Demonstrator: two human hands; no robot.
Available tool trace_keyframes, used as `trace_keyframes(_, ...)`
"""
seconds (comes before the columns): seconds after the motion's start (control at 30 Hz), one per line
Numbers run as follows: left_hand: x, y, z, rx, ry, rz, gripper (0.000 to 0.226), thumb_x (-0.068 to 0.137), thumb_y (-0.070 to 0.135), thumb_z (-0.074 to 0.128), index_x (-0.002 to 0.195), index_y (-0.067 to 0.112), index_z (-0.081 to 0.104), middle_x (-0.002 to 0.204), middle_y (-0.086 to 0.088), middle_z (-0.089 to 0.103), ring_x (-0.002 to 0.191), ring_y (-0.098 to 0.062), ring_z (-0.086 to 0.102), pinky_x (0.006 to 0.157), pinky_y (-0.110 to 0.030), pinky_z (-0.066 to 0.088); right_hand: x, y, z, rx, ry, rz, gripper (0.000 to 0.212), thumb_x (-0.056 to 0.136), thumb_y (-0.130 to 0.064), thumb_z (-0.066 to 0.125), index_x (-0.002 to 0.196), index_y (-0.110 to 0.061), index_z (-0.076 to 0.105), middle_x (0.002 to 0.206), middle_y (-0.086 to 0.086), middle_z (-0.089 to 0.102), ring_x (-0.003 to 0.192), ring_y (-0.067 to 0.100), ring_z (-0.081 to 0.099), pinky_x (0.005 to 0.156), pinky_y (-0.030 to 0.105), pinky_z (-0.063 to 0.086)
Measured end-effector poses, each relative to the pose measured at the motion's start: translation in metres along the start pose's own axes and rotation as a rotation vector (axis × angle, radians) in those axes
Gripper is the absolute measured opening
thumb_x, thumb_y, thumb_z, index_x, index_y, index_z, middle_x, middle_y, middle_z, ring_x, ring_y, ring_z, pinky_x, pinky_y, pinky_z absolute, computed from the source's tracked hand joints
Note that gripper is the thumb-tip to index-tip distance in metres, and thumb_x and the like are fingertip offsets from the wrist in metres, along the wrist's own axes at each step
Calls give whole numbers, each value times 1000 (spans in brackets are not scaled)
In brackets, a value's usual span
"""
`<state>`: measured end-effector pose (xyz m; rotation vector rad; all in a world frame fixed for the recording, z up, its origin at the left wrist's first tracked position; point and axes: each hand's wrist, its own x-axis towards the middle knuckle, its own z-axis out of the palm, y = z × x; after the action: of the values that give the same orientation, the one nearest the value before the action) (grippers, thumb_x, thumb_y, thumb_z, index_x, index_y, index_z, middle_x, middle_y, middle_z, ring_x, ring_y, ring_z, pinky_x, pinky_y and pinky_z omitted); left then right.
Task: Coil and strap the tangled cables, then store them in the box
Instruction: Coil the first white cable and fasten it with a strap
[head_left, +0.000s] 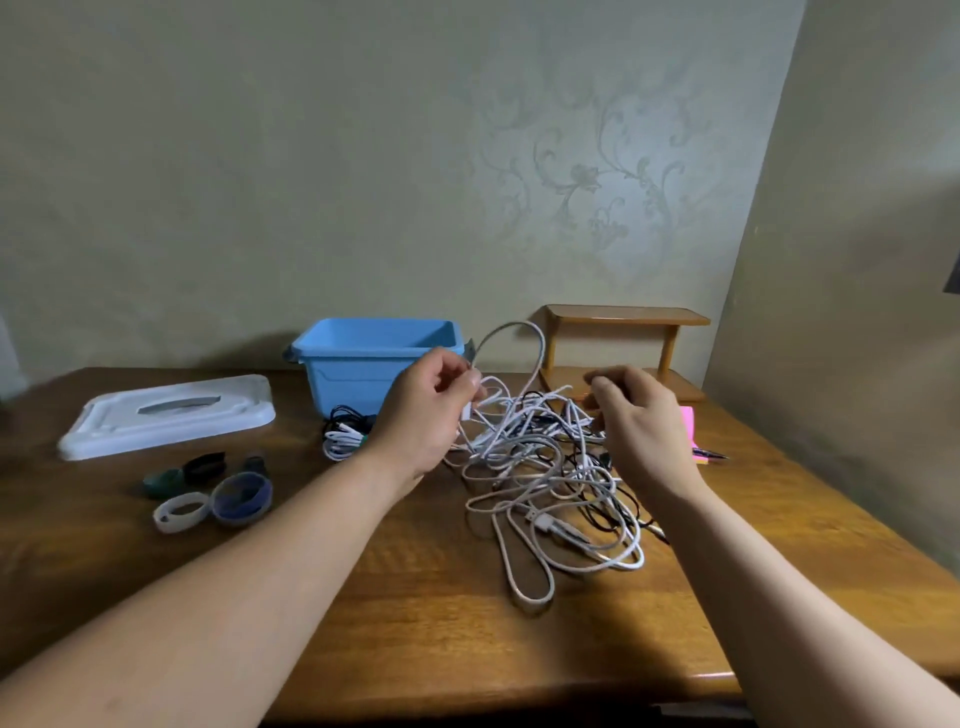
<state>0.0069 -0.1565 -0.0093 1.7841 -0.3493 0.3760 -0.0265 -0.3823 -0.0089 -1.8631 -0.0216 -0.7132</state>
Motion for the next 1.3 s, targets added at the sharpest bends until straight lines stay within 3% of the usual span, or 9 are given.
trace_keyframes(0.27,-3,-14,-48,-221,99,-161,17,108,-1,47,120,9,53,103,-18,75,65,-20,71,56,-32,60,-22,-38,77,69,-374,-133,30,112,-39,50,108,-22,74,97,-4,77,87,8,69,77,31,52)
trace_keyframes(0.4,-12,-40,-74,-202,164,-241,8,109,11,48,113,10,55,85,-10,70,56,-15,53,46,-26,38,-28,-38,131,-41,-422,-221,20,106,-34,61,93,-20,67,78,-5,70,70,10,61,66,33,47)
trace_keyframes(0.53,-17,-60,-91,-258,151,-253,28,115,28,46,111,9,65,68,-7,56,56,-20,49,49,-30,33,-21,-38,177,4,-349,-145,18,109,-34,56,99,-22,64,76,-4,75,65,9,71,63,34,54)
trace_keyframes(0.63,-6,-59,-93,-272,180,-226,26,114,27,49,110,9,66,78,-3,67,62,-14,60,54,-28,48,-8,-43,199,105,-256,-41,10,110,-33,55,110,-24,58,78,-1,75,54,6,68,53,27,49)
trace_keyframes(0.73,5,-63,-84,-296,167,-220,23,113,31,50,111,12,63,89,-5,69,64,-14,59,55,-29,47,-10,-36,213,100,-180,-48,7,108,-33,58,107,-26,57,81,-2,75,63,10,72,58,34,55)
trace_keyframes(0.9,13,-85,-69,-196,123,-176,50,89,75,54,101,27,60,98,1,72,94,-20,72,81,-44,57,-26,-14,212,20,-207,-195,8,105,-27,62,102,-24,69,81,-7,72,74,8,67,70,32,52)
trace_keyframes(1.0,14,-86,-70,-219,122,-136,48,102,67,48,106,22,61,100,-1,71,103,-21,72,99,-52,58,-28,-13,214,-14,-270,-281,16,107,-24,58,112,-27,73,92,-8,73,86,11,68,76,35,54)
trace_keyframes(1.2,8,-81,-73,-200,120,-80,35,110,54,45,111,22,60,98,2,68,97,-14,69,96,-42,56,-26,-11,218,-80,-293,-315,15,107,-17,58,96,-17,69,81,-4,68,76,20,63,71,46,52)
trace_keyframes(1.3,4,-82,-74,-137,145,-89,38,112,53,42,112,22,65,104,0,72,104,-15,70,97,-41,57,-28,-14,215,-92,-309,-301,13,106,-19,61,104,-20,75,84,-7,72,78,16,66,70,38,54)
